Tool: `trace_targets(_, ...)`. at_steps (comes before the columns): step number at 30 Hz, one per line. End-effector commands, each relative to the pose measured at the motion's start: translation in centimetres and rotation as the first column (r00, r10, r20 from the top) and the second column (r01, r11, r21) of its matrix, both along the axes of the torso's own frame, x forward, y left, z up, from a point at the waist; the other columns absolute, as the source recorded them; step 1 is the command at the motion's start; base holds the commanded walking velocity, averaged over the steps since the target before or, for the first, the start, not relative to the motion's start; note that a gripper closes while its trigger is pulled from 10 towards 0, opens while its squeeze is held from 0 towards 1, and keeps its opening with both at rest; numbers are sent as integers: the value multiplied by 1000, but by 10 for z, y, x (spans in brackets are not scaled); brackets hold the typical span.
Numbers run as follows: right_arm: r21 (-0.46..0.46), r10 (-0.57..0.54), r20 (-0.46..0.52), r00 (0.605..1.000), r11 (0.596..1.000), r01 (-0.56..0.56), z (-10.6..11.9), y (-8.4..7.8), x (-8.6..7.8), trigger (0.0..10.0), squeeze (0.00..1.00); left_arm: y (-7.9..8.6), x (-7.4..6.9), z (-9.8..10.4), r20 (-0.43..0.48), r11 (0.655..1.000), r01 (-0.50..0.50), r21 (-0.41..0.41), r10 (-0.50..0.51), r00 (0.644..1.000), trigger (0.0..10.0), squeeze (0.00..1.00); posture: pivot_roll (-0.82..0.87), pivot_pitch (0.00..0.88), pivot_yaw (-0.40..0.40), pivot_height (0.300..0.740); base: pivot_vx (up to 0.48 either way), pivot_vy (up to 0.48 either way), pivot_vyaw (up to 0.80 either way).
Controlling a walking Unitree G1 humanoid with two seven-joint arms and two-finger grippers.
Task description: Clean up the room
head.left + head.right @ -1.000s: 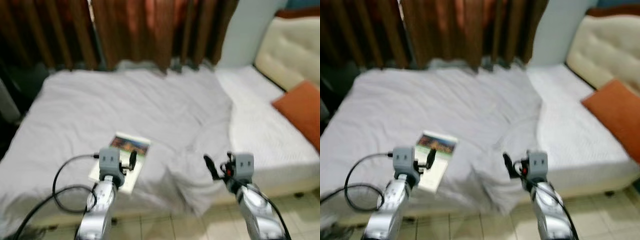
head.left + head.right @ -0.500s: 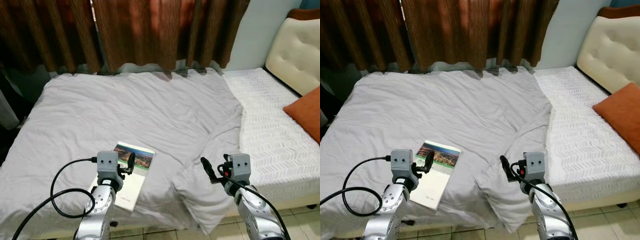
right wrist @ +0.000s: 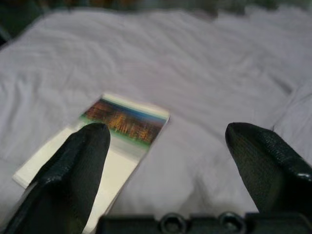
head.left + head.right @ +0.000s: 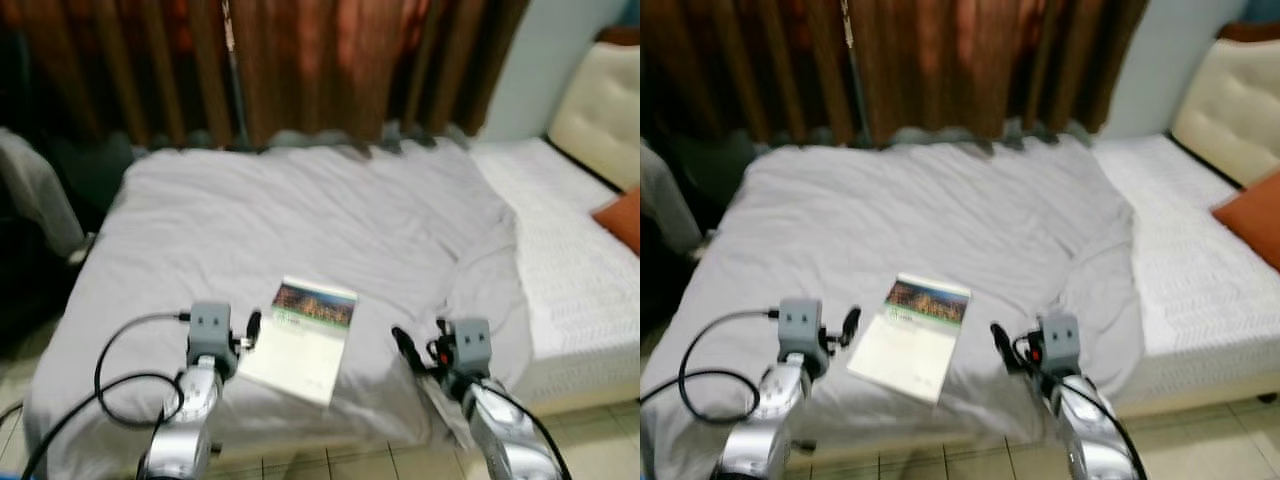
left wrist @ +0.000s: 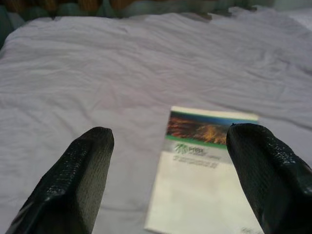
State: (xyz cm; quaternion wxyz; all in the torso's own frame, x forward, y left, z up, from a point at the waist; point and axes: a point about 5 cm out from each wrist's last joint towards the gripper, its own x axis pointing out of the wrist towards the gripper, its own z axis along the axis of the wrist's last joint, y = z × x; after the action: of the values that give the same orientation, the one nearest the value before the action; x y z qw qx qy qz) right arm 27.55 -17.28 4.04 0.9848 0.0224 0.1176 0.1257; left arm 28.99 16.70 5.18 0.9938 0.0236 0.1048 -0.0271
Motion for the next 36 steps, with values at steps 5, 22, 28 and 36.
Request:
trace_targets(5,-24,-12,35,999,1000,13,7,-3,3,10000,0,-4,1,4,25,999,36,7,-36,999,10000,0,40,57,-31,740,192,0,-700)
trace_targets(22,-8,-10,32,999,1000,11,8,-1,3,10000,0,-17,3,3,19,998,67,7,-67,998,10000,0,37,57,-27,740,395,0,-32)
trace_targets(28,-21,0,23,1000,1000,0,7,-1,3,10000,0,-17,3,3,28,999,45,-9,-45,999,10000,0,36,58,-30,740,85,-210,209)
trace_targets(36,-33,-7,14,1000,999,7,6,-2,3,10000,0,-11,5,2,20,1000,25,1,-25,999,10000,0,33,58,-29,740,288,-381,496)
